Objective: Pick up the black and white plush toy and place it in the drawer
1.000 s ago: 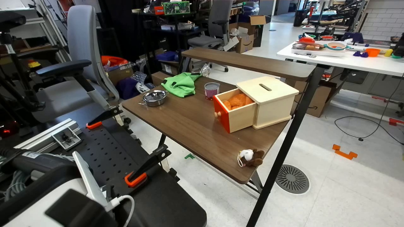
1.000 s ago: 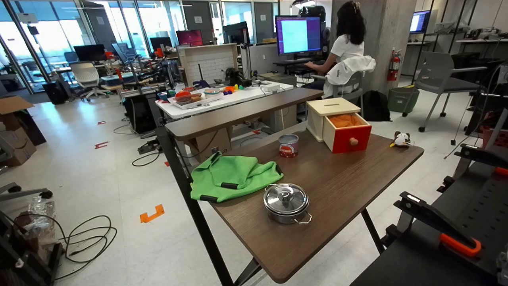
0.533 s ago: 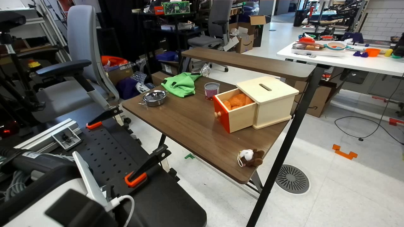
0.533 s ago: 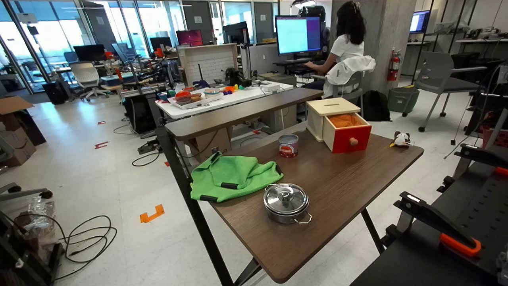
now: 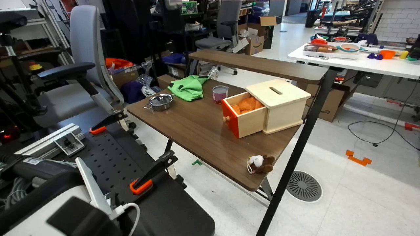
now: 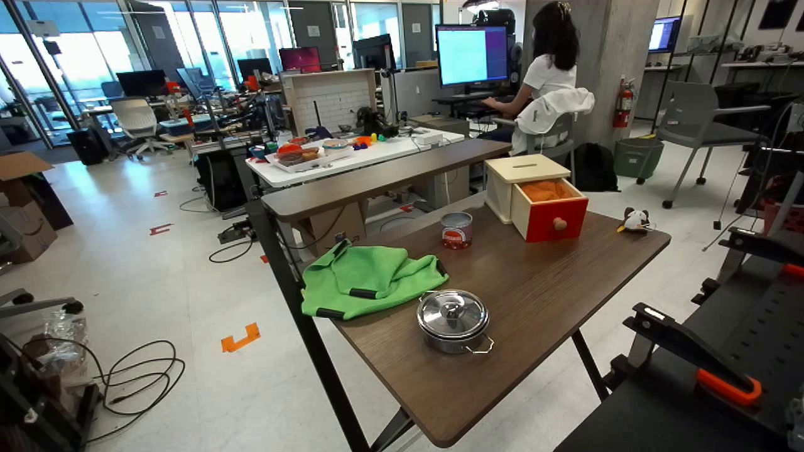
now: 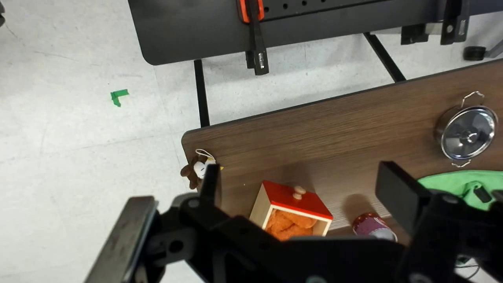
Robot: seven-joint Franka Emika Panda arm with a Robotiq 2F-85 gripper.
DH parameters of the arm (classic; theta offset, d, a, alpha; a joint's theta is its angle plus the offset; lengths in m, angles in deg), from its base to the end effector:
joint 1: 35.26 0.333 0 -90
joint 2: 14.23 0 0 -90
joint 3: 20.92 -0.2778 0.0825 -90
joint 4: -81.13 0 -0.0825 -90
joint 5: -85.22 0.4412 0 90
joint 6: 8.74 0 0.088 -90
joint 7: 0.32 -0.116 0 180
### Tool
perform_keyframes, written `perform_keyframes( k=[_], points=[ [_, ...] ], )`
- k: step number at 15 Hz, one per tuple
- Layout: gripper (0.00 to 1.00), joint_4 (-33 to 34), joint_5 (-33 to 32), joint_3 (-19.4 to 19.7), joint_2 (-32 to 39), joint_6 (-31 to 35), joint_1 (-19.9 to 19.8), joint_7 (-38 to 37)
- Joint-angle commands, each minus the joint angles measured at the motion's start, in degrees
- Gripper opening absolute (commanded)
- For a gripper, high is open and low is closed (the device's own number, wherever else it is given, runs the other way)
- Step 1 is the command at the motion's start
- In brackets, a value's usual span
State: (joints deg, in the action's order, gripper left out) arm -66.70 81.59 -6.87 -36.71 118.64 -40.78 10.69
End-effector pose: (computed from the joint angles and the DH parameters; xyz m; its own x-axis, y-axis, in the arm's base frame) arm 0.4449 -0.1501 0.3154 0.9949 -0.0952 0.0347 -0.0940 -0.9949 -0.0356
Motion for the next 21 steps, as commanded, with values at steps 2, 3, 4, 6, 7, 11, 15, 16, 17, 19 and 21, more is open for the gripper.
perform_keyframes(
  k=[2, 3, 4, 6, 7, 11, 15, 16, 17, 19, 21],
  points=[
    [1.0, 4.2, 7.0, -0.2, 13.4, 10.1, 0.4, 0.5],
    [1.0, 5.1, 8.7, -0.5, 15.8, 12.0, 0.4, 0.6],
    [1.0, 6.1, 10.1, -0.7, 18.4, 13.9, 0.2, 0.7],
    [1.0, 8.4, 11.5, -1.1, 23.1, 17.1, -0.6, 0.9],
    [1.0, 9.6, 11.5, -1.3, 25.2, 18.3, -1.1, 0.6],
    [1.0, 15.8, 11.2, -1.6, 34.6, 21.8, -3.5, -1.0],
    [1.0, 20.1, 9.3, -1.5, 42.3, 23.6, -5.8, -3.3],
    [1.0, 21.2, 9.3, -1.6, 44.5, 24.5, -6.3, -3.8],
    [1.0, 22.2, 9.1, -1.5, 46.4, 25.3, -6.7, -4.4],
    [1.0, 24.4, 8.4, -1.1, 50.4, 26.8, -7.3, -5.6],
    [1.0, 26.7, 7.6, -0.7, 54.2, 28.0, -7.6, -6.9]
  ],
)
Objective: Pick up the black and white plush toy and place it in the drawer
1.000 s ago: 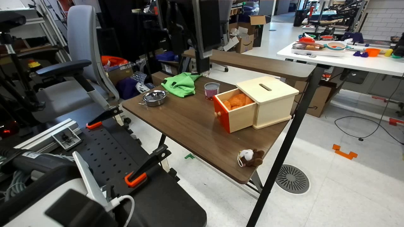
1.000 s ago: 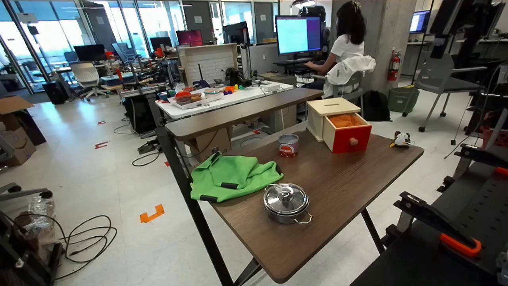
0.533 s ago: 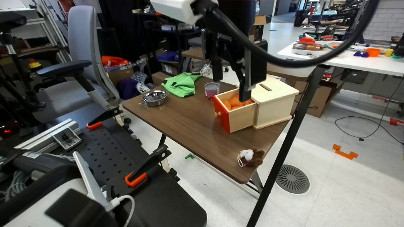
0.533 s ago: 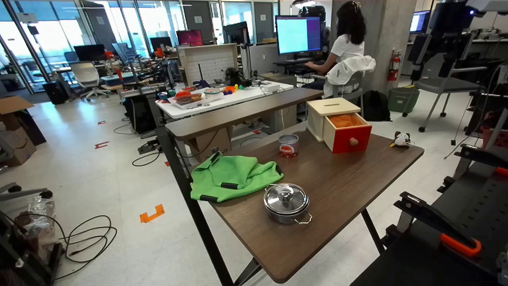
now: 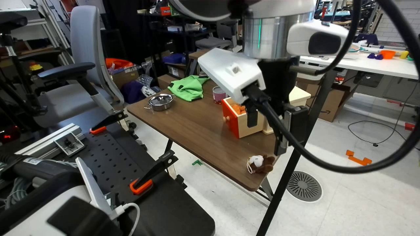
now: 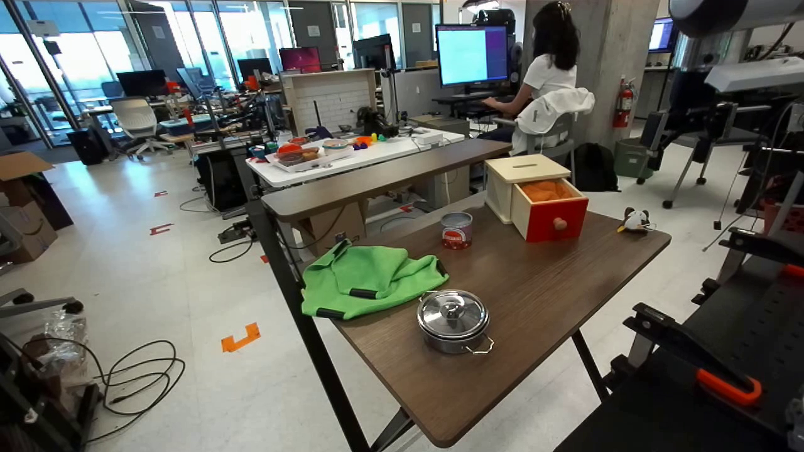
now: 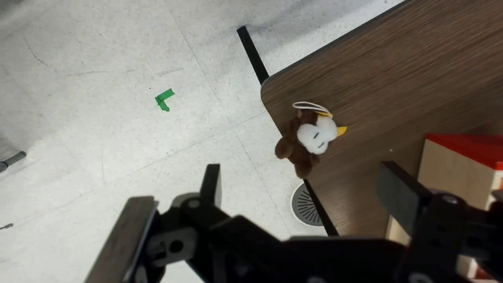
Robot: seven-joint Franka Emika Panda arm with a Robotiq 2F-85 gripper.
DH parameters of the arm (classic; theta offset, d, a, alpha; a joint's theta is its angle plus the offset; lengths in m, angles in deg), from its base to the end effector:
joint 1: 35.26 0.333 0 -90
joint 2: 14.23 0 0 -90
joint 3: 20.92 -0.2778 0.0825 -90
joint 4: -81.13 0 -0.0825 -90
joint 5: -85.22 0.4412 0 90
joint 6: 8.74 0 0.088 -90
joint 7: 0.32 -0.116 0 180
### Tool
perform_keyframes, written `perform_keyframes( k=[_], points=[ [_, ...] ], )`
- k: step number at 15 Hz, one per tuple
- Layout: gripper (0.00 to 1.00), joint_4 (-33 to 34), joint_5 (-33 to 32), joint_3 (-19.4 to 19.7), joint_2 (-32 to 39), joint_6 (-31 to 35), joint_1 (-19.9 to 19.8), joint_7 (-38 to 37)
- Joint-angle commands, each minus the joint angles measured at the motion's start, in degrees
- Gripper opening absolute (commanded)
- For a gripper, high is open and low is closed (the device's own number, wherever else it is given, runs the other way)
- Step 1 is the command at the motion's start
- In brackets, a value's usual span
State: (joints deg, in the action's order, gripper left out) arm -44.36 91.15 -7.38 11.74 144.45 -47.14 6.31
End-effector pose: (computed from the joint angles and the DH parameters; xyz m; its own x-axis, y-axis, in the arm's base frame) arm 0.5120 -0.2591 0.0929 0.9230 -0.3825 0.0418 -0.3844 -0.9214 0.0571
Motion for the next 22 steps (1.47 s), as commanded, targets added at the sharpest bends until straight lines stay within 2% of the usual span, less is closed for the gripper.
perform_keyframes(
  k=[1, 5, 10, 22],
  points=[
    [1.0, 5.3, -2.3, 0.0, 7.3, 2.7, -1.3, -3.3],
    [1.0, 8.5, -4.6, 1.4, 12.6, 2.7, -0.3, -6.6],
    [1.0, 11.3, -6.1, 1.1, 16.6, 2.7, 0.4, -9.5],
    [1.0, 13.8, -5.2, -1.0, 19.5, 4.4, 1.4, -12.4]
  ],
)
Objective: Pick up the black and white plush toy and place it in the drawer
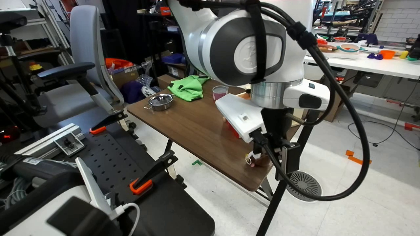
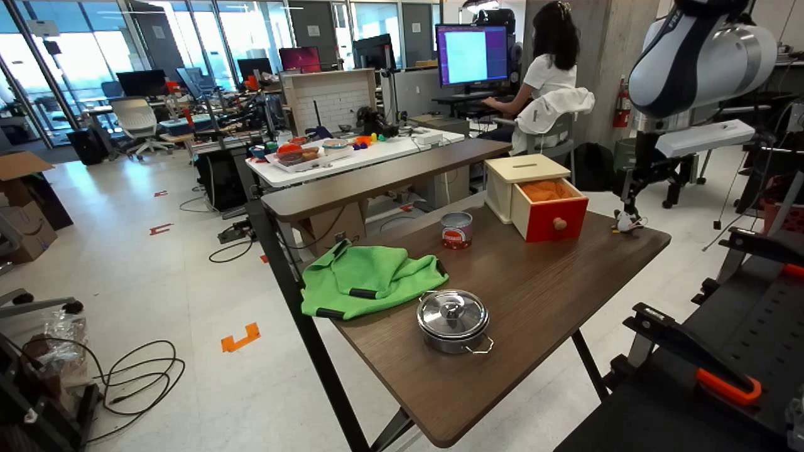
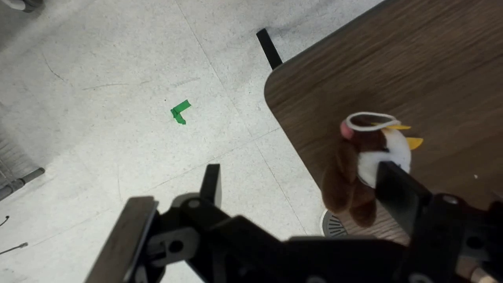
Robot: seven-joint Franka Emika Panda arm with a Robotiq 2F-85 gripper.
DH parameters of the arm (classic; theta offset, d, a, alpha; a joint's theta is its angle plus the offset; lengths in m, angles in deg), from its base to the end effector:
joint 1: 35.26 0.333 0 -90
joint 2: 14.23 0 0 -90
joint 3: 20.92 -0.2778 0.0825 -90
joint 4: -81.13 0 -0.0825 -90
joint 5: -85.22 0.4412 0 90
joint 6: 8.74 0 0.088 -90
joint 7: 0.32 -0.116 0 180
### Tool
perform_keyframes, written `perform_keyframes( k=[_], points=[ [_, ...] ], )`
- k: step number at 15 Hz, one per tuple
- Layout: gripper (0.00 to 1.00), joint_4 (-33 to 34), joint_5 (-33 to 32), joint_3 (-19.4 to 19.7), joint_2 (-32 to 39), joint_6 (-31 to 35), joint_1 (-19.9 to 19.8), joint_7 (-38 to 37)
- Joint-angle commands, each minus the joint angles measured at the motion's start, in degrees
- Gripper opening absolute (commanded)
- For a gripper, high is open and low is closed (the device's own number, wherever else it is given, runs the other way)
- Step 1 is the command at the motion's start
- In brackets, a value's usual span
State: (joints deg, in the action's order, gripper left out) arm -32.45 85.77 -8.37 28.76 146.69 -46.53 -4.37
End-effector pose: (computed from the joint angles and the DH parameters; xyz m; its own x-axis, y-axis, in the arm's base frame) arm 0.5357 -0.2539 0.0010 0.9057 -0.4240 0.0037 -0.4200 -0.8959 0.1444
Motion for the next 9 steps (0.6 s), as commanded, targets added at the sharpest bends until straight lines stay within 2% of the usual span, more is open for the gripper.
perform_keyframes(
  k=[1, 4, 5, 7, 9],
  points=[
    [1.0, 2.2, 0.2, 0.1, 2.9, 2.3, 1.0, -2.3],
    [0.97, 3.8, 0.2, 0.5, 4.5, 3.0, 1.9, -4.0],
    [0.74, 4.4, 0.2, 0.6, 5.1, 3.2, 2.2, -4.5],
    [0.69, 5.3, 0.2, 0.9, 6.0, 3.5, 2.5, -5.2],
    [0.52, 6.1, 0.2, 1.0, 6.7, 3.3, 2.8, -5.6]
  ],
)
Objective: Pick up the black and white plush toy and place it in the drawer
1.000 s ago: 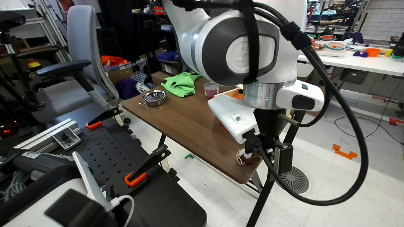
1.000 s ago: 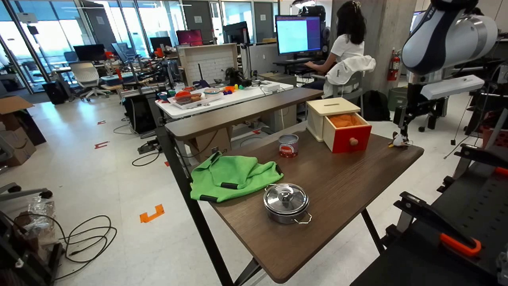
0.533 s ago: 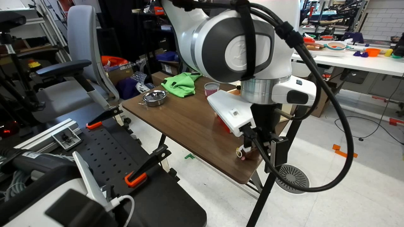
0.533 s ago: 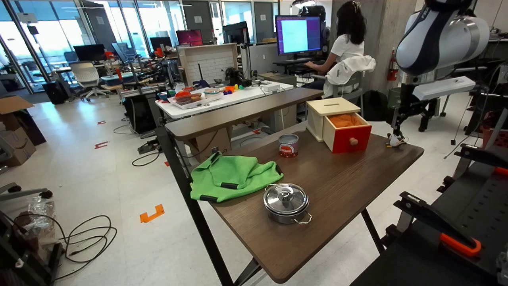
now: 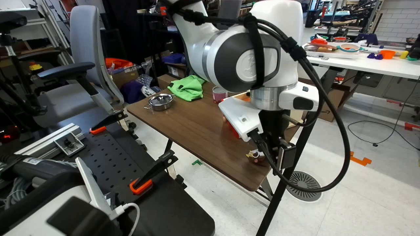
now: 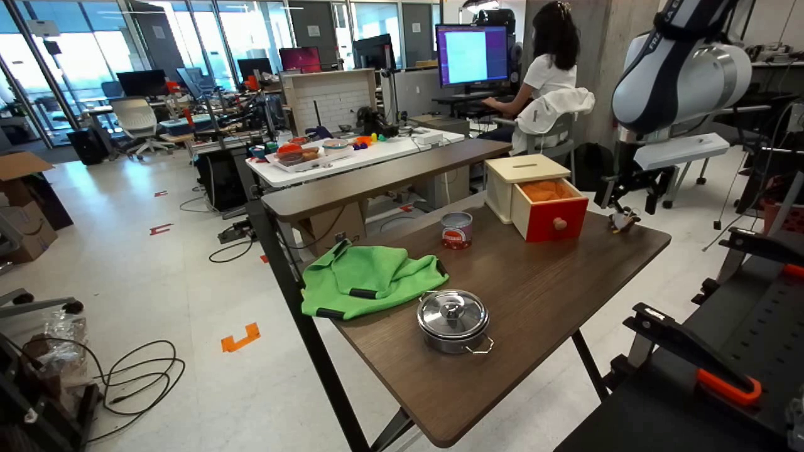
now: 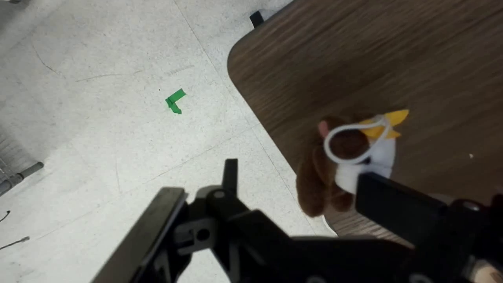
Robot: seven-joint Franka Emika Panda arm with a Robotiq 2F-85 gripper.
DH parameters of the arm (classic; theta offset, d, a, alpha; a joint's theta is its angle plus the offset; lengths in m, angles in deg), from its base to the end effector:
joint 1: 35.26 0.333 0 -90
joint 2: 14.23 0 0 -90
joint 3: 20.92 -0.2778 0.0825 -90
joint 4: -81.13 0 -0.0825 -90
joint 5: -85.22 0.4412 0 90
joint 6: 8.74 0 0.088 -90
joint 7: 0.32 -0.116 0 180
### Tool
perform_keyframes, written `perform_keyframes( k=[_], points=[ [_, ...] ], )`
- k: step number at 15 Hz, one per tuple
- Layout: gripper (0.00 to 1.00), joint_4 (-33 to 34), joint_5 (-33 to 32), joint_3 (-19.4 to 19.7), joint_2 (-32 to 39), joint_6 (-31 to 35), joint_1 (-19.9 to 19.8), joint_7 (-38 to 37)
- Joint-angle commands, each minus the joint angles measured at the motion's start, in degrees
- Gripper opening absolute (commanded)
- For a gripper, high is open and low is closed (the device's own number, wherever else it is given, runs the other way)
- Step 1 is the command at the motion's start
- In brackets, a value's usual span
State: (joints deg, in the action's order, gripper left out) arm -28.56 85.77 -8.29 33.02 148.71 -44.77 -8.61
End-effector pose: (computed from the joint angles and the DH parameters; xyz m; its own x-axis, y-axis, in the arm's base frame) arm 0.5543 -0.2419 -0.0159 0.8928 -0.4483 0.0446 -0.4496 -0.8802 0.1519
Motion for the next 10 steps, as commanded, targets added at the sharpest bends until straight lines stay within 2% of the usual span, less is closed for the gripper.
perform_keyframes(
  k=[1, 7, 10],
  points=[
    [0.45, 2.5, 0.2, 0.9, 2.7, 1.2, 1.1, -1.6],
    [0.01, 4.0, 0.3, 1.1, 3.5, 0.5, 1.0, -2.4],
    [0.0, 3.9, 0.2, 1.4, 3.1, -0.2, 1.1, -2.4]
  ],
)
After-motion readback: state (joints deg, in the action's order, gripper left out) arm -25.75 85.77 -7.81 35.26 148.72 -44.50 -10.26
